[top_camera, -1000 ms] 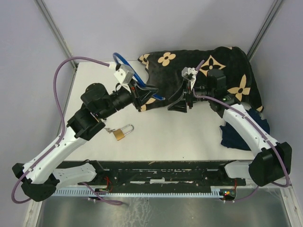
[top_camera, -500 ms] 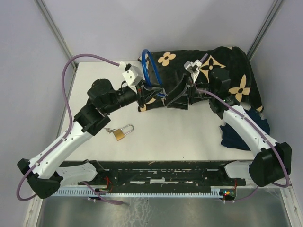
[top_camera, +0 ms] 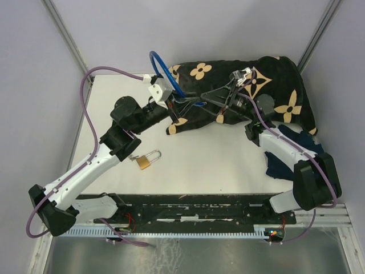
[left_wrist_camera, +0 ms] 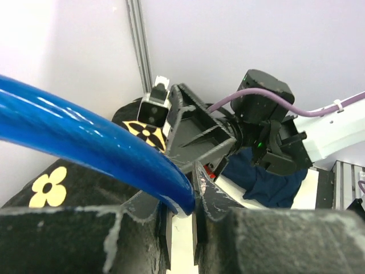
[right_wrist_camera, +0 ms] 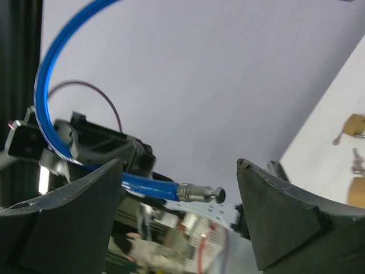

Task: Lock with the key
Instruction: Pick up the lock from the center of the board, then lock the lock.

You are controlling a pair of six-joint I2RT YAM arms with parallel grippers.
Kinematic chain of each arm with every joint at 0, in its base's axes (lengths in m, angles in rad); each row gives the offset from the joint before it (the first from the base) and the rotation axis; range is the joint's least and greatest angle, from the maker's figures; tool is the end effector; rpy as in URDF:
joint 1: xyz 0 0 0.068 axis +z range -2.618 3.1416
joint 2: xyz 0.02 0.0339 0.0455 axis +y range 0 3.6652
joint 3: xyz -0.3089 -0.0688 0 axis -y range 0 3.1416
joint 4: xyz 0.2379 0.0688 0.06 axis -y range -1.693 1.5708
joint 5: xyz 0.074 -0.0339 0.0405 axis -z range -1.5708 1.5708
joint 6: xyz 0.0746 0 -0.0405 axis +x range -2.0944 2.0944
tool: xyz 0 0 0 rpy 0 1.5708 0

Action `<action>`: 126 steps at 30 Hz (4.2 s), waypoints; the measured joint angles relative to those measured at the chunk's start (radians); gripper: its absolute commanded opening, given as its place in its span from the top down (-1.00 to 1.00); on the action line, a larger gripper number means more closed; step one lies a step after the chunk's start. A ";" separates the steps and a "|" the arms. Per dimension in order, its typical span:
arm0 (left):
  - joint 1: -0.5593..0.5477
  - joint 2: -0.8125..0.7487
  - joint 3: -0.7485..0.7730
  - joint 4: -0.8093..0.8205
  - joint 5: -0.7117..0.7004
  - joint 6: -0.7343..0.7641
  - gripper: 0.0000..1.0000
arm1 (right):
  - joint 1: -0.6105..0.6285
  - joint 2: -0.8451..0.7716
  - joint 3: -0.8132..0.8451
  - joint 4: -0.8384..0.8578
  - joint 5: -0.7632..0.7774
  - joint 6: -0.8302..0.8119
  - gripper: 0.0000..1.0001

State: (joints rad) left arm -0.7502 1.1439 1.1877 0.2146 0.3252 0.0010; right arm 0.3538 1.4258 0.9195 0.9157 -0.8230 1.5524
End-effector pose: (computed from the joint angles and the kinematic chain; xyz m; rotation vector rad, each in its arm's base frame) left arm 0.1791 -0.1995 0.5020 0.7603 1.1466 -0.8448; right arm 0.2877 0.1646 0.4059 0.0202 1.6315 2.0312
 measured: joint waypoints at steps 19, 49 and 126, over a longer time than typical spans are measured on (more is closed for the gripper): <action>0.002 0.039 -0.112 0.194 -0.011 0.001 0.94 | 0.063 -0.009 -0.018 -0.098 0.158 0.358 0.20; 0.003 -0.147 -0.597 0.294 0.052 -0.296 -0.28 | -0.148 0.050 0.037 -0.053 0.170 0.327 0.97; -0.244 -0.046 -0.825 0.623 -0.345 -0.298 0.94 | 0.208 -0.051 0.529 -1.521 0.055 -1.421 -0.34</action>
State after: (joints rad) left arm -0.9943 1.0981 0.3626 0.8371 -0.0196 -0.2970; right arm 0.5613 1.3750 1.4487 -0.6056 -0.7681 0.1310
